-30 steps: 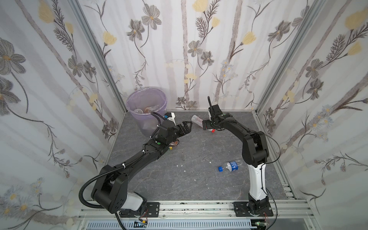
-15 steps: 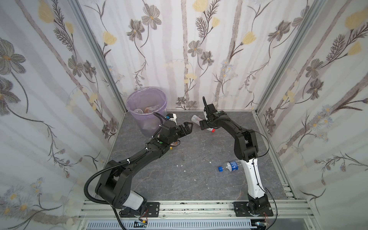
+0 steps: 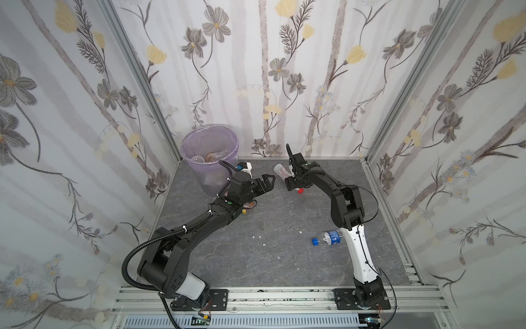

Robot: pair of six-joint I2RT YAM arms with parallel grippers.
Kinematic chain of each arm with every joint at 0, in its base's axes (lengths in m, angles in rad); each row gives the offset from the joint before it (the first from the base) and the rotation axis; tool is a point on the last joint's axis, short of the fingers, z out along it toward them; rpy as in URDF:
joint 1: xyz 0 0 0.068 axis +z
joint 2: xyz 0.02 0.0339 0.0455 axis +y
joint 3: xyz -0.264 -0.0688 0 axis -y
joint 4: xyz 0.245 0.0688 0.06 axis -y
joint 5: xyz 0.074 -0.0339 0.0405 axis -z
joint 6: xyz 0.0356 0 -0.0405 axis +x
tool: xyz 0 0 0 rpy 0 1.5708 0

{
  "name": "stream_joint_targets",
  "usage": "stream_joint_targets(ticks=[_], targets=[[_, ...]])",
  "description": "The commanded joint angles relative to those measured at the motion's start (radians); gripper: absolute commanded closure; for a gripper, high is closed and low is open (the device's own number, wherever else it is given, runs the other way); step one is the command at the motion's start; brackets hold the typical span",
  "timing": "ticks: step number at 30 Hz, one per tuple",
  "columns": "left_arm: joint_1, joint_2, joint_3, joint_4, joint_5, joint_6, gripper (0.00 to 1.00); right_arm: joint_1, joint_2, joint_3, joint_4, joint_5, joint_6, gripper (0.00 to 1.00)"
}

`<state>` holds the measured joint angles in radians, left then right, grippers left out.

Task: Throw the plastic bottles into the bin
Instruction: 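Close the right gripper around the red-cap bottle's body and lift it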

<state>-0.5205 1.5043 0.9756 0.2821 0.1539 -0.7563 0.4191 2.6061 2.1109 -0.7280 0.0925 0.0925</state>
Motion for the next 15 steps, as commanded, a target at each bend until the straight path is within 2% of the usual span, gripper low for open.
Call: stream_joint_targets(ticks=[1,15], targets=[[0.001,0.005,0.003,0.033,0.002,0.012,0.00,0.007,0.012,0.010,0.007,0.008,-0.014,0.21],[0.001,-0.003,-0.005,0.034,0.000,0.009,0.00,0.018,0.017,0.009,-0.005,0.000,-0.003,0.47]])
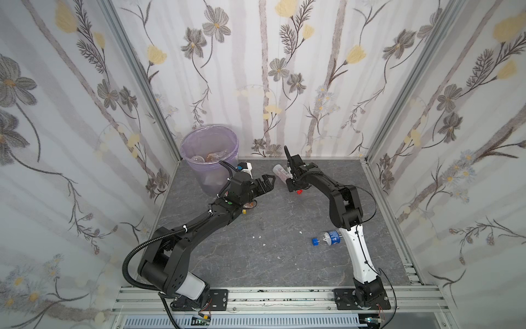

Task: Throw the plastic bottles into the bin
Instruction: 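Close the right gripper around the red-cap bottle's body and lift it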

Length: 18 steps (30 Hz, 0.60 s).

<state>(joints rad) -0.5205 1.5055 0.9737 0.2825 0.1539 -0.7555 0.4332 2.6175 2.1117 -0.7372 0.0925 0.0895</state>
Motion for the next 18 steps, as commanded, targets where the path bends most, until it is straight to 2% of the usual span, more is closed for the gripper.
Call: stream_joint_targets(ticks=[1,8,18], targets=[[0.000,-0.005,-0.001,0.033,-0.001,0.008,0.00,0.005,0.006,0.008,0.002,-0.003,0.000,0.47],[0.001,-0.004,-0.007,0.032,-0.005,-0.002,0.00,0.016,-0.016,-0.010,0.002,-0.022,0.002,0.59],[0.001,-0.010,-0.021,0.032,-0.007,-0.039,0.00,0.035,-0.102,-0.151,0.072,-0.064,0.022,0.61]])
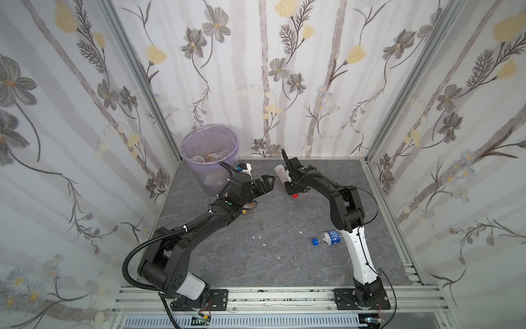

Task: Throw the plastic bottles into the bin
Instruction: 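Close the right gripper around the red-cap bottle's body and lift it, then raise the red-cap bottle toward the left gripper while the left gripper grasps its end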

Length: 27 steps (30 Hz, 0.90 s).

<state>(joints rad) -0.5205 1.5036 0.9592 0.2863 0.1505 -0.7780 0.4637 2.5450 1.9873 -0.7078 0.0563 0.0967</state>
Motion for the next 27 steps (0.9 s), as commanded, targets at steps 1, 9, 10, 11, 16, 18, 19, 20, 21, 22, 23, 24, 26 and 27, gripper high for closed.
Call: stream_joint_targets(ticks=[1,9,10,11,16,18,19,20,21,22,23,24,26,27], targets=[[0.001,-0.010,-0.008,0.028,-0.005,-0.017,0.00,0.006,-0.045,-0.053,0.055,-0.032,0.019,0.61],[-0.003,-0.041,0.002,0.023,0.001,-0.021,0.00,0.009,-0.184,-0.246,0.150,-0.032,0.047,0.62],[-0.003,-0.043,0.006,0.024,0.005,-0.021,0.00,0.010,-0.204,-0.271,0.159,-0.035,0.051,0.62],[-0.004,-0.045,0.008,0.022,0.009,-0.020,0.00,0.011,-0.218,-0.288,0.167,-0.033,0.053,0.62],[-0.009,-0.047,0.027,0.011,0.006,-0.023,0.00,0.013,-0.302,-0.392,0.214,-0.037,0.068,0.63],[-0.012,-0.041,0.045,0.004,0.010,-0.027,0.00,0.015,-0.331,-0.424,0.227,-0.047,0.074,0.63],[-0.013,-0.035,0.057,-0.001,0.015,-0.027,0.00,0.015,-0.348,-0.439,0.232,-0.051,0.075,0.63],[-0.015,-0.029,0.070,-0.005,0.019,-0.029,0.00,0.016,-0.363,-0.453,0.236,-0.053,0.077,0.63],[-0.015,-0.020,0.086,-0.011,0.024,-0.032,0.00,0.018,-0.383,-0.468,0.241,-0.052,0.077,0.63],[-0.014,-0.008,0.101,-0.020,0.027,-0.035,0.00,0.021,-0.406,-0.485,0.247,-0.052,0.077,0.64],[-0.015,0.000,0.117,-0.031,0.029,-0.035,0.00,0.021,-0.424,-0.496,0.250,-0.052,0.077,0.64],[-0.015,0.011,0.137,-0.040,0.031,-0.035,0.00,0.023,-0.447,-0.507,0.251,-0.055,0.078,0.63],[-0.015,0.034,0.176,-0.054,0.041,-0.035,0.00,0.027,-0.492,-0.526,0.252,-0.062,0.081,0.64],[-0.014,0.047,0.198,-0.064,0.044,-0.032,0.00,0.029,-0.518,-0.533,0.252,-0.068,0.083,0.64]])
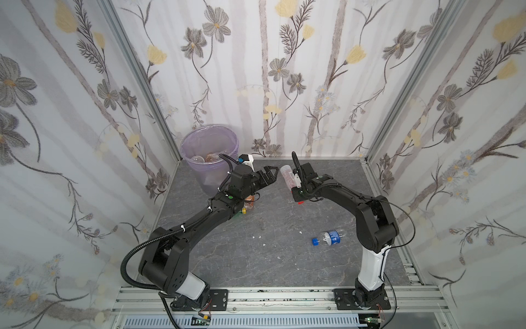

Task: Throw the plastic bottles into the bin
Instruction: 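Raise the red-cap bottle toward the left gripper while the left gripper grasps its end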

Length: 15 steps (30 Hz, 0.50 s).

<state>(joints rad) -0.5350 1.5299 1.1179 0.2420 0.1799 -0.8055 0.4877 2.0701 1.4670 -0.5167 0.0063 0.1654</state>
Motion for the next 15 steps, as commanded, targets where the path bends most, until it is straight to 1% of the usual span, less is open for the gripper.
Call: stream_joint_targets(ticks=[1,7,10,15], targets=[[0.002,0.033,0.062,-0.029,0.020,-0.003,0.00,0.009,-0.065,-0.020,0.061,-0.024,0.015,0.63],[0.013,0.098,0.169,-0.038,0.071,-0.004,0.00,0.028,-0.176,-0.017,0.033,-0.043,0.010,0.62],[0.022,0.131,0.245,-0.046,0.101,-0.003,0.00,0.032,-0.223,-0.002,0.022,-0.053,0.008,0.62],[0.036,0.170,0.310,-0.049,0.112,-0.005,0.00,0.039,-0.285,0.016,0.021,-0.067,0.003,0.62]])
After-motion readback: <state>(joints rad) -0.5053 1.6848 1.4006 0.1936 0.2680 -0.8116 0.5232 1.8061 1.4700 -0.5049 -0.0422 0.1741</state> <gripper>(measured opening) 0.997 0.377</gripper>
